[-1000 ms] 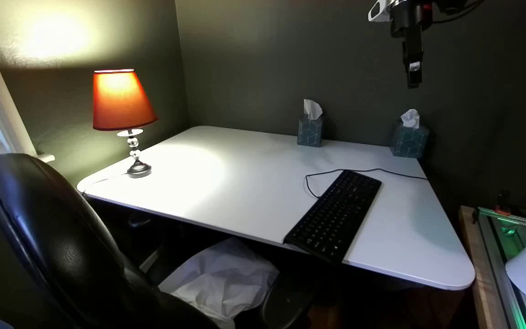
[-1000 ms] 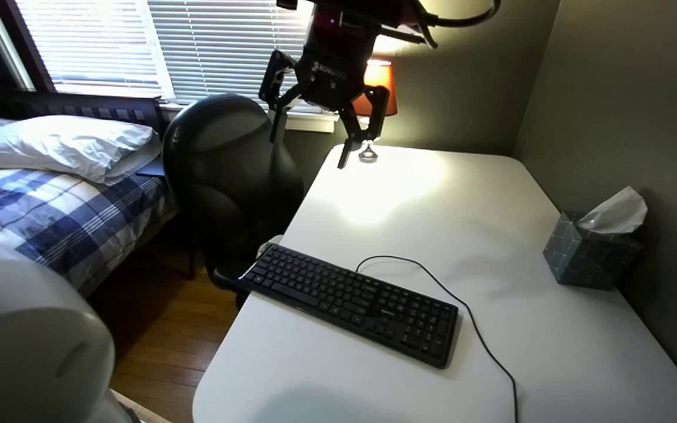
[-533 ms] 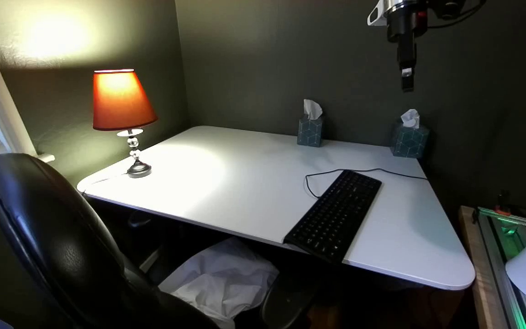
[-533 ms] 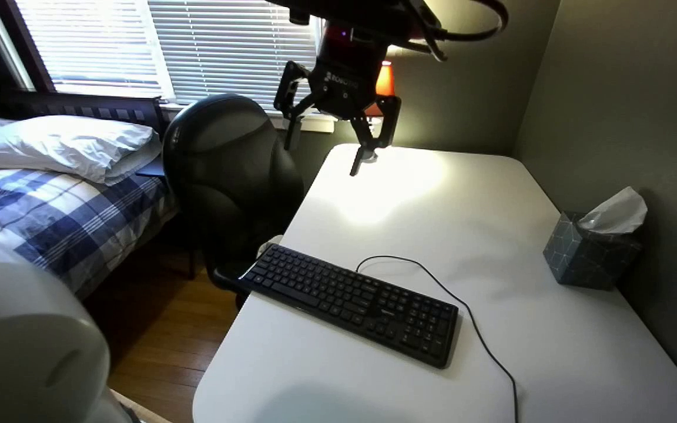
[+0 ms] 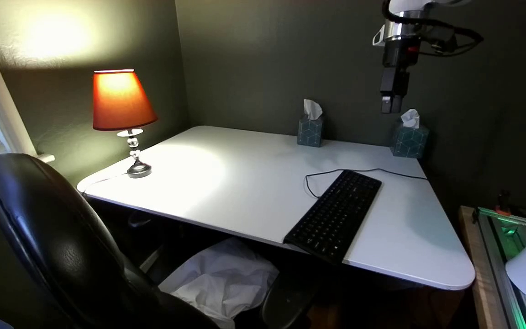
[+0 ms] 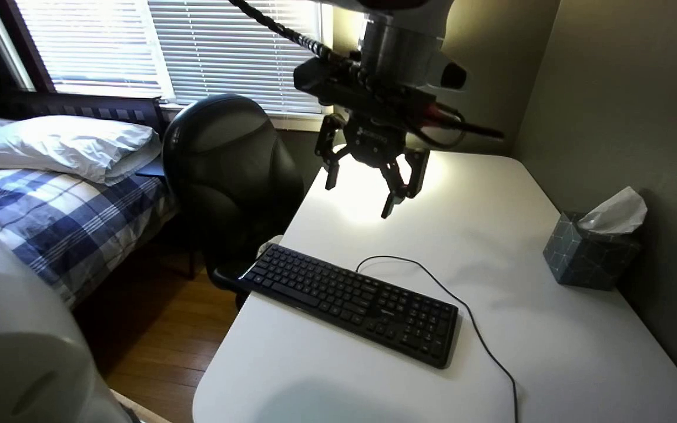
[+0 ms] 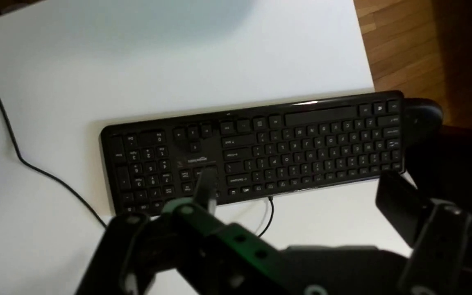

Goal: Press a button on the right side of the computer keyboard

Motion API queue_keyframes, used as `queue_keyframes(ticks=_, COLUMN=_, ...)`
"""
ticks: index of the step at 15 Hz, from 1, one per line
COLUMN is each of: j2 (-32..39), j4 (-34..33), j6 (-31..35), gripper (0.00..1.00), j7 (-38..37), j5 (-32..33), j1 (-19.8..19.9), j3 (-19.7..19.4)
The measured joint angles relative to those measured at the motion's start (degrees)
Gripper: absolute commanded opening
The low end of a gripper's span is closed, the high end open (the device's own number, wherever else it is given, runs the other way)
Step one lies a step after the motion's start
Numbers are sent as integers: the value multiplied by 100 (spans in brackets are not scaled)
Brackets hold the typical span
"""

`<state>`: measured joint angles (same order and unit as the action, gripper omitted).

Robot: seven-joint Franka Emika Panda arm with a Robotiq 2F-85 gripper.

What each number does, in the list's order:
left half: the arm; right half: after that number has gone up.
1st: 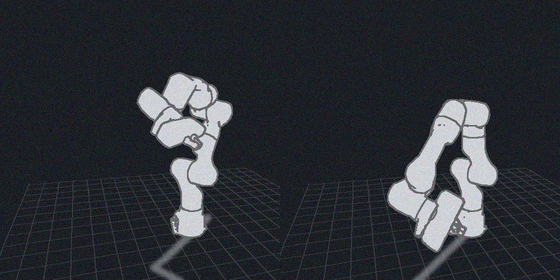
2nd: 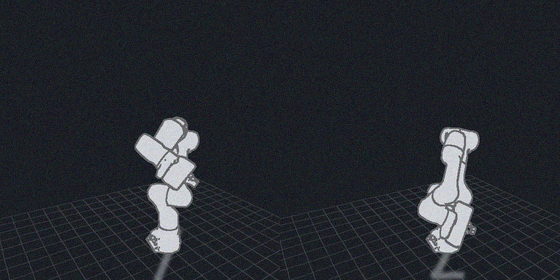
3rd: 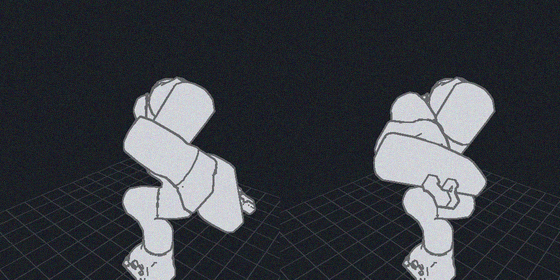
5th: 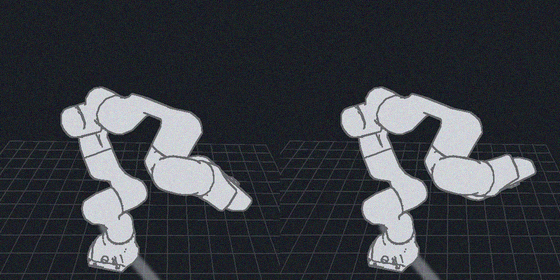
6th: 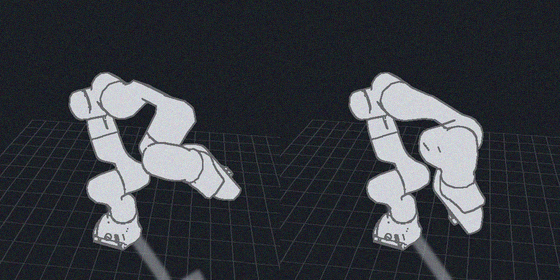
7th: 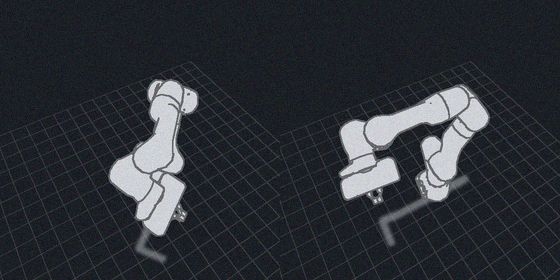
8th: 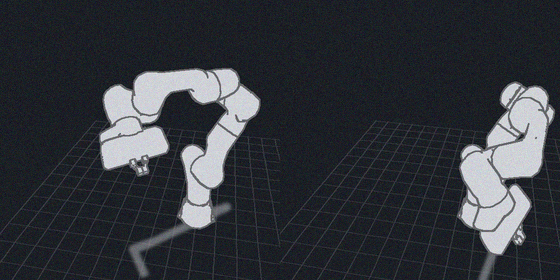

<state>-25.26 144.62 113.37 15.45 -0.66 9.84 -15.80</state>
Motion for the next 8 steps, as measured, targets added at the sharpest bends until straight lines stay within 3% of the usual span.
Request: queue_keyframes(ticks=8, j2=885, j4=343, j6=1376, gripper=100, j7=-169, j5=-748, j1=287, j3=-415)
